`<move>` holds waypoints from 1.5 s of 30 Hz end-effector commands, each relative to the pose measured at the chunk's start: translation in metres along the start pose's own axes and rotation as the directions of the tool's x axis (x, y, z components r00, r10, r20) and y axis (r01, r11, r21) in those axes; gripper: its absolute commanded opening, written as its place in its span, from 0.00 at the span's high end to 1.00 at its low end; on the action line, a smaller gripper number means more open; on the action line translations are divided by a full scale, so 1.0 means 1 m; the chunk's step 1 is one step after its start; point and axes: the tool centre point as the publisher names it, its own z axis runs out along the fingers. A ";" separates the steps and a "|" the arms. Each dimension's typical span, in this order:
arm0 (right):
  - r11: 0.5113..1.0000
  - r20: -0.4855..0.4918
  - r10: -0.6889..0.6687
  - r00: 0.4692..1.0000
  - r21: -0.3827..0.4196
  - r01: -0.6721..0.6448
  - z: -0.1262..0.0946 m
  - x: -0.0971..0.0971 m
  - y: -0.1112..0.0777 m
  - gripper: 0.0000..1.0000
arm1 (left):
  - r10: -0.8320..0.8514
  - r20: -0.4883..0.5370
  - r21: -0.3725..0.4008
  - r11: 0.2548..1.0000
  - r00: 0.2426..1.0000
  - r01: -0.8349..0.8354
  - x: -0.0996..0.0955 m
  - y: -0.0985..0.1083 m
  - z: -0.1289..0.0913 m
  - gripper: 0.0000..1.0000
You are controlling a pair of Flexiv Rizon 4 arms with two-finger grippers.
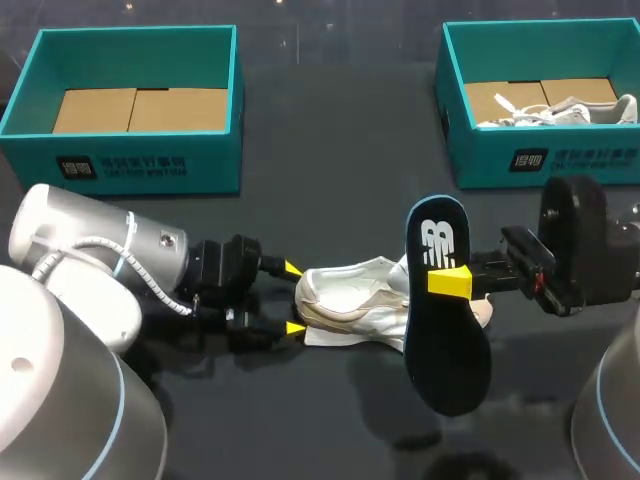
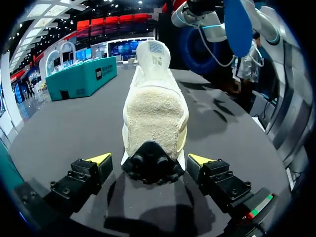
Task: Take the shoe out of the shoebox, open the shoe tongue, remove and reinsert the insole, then place the shoe into the shoebox
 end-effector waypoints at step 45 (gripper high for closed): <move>1.000 0.139 0.000 0.990 -0.002 0.001 -0.001 0.008 -0.001 1.00 | 0.071 -0.094 -0.516 0.850 0.993 -0.110 -0.005 -0.056 -0.024 0.00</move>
